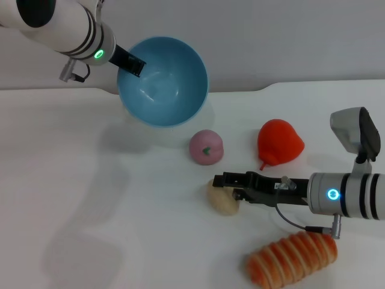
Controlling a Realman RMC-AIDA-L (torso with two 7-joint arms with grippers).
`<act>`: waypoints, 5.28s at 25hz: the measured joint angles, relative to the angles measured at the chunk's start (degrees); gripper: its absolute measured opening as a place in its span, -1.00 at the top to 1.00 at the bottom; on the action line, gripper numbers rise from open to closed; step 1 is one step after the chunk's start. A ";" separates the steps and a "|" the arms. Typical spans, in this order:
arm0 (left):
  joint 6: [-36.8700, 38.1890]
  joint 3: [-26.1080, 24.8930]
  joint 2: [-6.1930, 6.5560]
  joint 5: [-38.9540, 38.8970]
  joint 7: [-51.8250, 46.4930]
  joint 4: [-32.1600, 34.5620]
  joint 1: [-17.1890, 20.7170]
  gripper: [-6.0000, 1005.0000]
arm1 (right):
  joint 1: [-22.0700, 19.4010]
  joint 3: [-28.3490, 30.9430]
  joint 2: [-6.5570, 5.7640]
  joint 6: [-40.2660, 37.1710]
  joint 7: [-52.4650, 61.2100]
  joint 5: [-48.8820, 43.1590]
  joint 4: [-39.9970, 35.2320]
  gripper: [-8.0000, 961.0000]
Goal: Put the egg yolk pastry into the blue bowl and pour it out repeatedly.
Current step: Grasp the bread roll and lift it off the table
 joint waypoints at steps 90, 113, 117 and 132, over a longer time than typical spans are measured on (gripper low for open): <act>3.57 0.18 -0.15 -0.28 0.65 1.55 0.31 0.99 | 5.83 6.09 0.91 7.47 9.56 -17.93 -2.72 -0.19; 4.00 0.18 -0.33 -0.28 0.13 1.58 -0.10 0.99 | 6.84 3.76 1.08 7.24 7.19 -17.76 -2.01 -0.19; 4.00 0.18 -0.41 -0.28 0.12 1.58 -0.14 0.99 | 7.46 3.14 1.14 7.45 7.09 -17.79 -1.83 -0.19; 4.45 0.18 -0.39 -0.37 0.03 1.58 0.23 0.99 | 8.58 1.41 1.22 10.13 7.03 -17.73 -1.58 0.21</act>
